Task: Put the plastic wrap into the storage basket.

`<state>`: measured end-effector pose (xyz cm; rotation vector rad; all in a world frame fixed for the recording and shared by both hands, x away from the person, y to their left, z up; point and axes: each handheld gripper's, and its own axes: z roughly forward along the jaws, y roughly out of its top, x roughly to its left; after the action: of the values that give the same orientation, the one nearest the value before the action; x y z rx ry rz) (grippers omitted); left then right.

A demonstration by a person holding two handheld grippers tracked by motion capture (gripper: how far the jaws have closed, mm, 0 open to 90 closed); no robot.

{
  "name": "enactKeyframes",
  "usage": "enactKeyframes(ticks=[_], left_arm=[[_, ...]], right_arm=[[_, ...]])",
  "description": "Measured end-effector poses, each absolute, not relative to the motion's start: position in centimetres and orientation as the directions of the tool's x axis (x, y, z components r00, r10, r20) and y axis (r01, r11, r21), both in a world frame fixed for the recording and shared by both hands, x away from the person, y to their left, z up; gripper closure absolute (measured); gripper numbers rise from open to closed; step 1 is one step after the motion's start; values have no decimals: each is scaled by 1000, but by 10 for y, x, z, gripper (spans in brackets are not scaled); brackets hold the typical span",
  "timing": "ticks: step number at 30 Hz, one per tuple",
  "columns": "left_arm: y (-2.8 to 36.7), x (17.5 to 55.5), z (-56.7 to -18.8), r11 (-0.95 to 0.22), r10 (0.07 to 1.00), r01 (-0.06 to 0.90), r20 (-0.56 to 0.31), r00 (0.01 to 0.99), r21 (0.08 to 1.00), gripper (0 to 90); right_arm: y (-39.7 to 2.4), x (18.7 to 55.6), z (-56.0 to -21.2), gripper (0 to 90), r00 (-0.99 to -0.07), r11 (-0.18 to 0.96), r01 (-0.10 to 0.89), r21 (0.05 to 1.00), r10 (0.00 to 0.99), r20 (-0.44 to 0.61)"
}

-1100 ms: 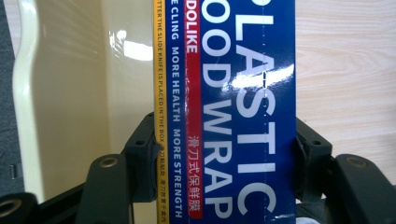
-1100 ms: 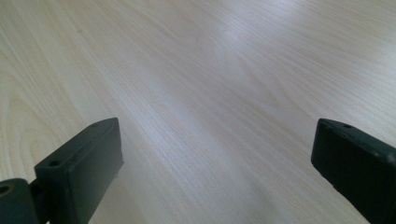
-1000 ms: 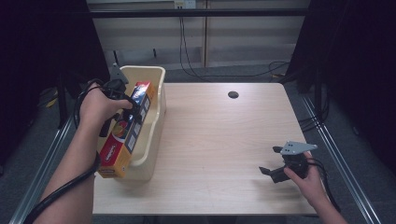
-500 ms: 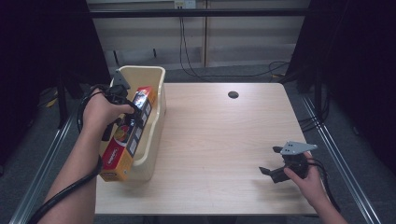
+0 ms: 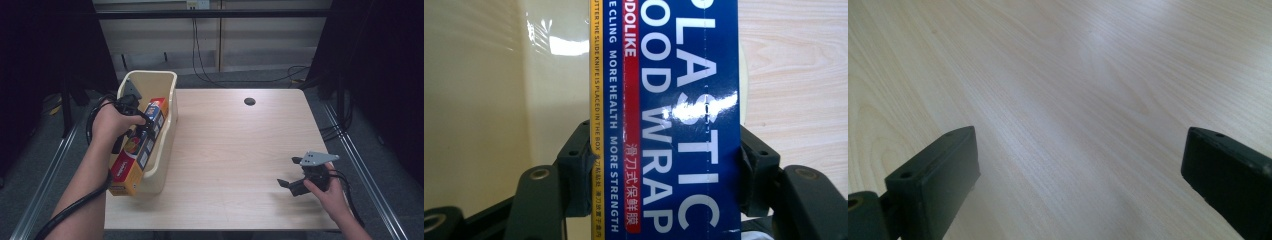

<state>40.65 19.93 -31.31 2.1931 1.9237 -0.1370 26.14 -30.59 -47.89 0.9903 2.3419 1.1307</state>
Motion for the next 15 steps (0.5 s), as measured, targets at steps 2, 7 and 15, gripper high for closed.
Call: enactKeyframes(ticks=[2, 7, 15], left_arm=[[198, 406, -314, -115, 967, 988, -214, 134, 103, 398], [196, 407, -319, -110, 968, 989, -217, 129, 94, 397], [196, 408, -322, -105, 968, 991, -219, 122, 88, 395]], right_arm=[[-306, 262, -479, 19, -693, 434, 436, 788, 720, -13], [-306, 261, -479, 19, -694, 436, 435, 788, 720, -15], [-306, 261, -479, 19, -694, 437, 436, 787, 719, -15]])
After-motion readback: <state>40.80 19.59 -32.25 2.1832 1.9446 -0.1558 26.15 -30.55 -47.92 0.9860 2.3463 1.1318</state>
